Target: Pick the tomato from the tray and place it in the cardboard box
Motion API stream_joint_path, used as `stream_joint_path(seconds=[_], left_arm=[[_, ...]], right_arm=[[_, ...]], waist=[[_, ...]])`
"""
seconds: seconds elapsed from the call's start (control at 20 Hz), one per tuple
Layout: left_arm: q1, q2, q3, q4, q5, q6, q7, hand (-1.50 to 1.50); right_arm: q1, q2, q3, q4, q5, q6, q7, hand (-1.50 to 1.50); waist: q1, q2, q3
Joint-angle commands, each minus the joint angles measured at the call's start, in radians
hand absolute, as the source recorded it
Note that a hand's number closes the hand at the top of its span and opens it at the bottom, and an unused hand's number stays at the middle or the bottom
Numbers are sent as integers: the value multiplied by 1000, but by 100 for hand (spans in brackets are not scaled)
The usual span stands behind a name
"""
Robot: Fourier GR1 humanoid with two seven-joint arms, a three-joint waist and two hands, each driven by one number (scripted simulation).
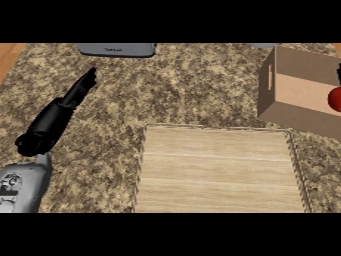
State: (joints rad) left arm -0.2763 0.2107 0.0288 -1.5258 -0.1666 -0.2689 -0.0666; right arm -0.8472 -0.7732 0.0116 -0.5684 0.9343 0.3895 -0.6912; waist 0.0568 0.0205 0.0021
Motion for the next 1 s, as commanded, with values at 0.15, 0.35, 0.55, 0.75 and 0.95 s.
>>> stream_joint_path(seconds=[0.15, 0.35, 0.55, 0.75, 0.95], left_arm=[[20, -4, -8, -32, -1, -3, 15, 0], [21, -11, -6, -10, -5, 6, -7, 0], [17, -14, 1, -6, -11, 20, -10, 0], [15, 4, 2, -1, -8, -2, -20, 0], [-22, -5, 10, 6, 8, -3, -3, 0]], right_arm=[[-76, 12, -38, 159, -60, 20, -250, -150], [-100, 67, -242, 221, -315, 148, -255, -150], [-141, 108, -393, 344, -492, 278, -92, -150], [-203, 4, -493, 435, -587, 337, 76, -150], [-175, -74, -542, 456, -636, 362, 100, -150]], waist=[[7, -1, 2], [-9, -5, 5], [-16, -5, 3], [-2, 7, 3], [0, 16, 5]])
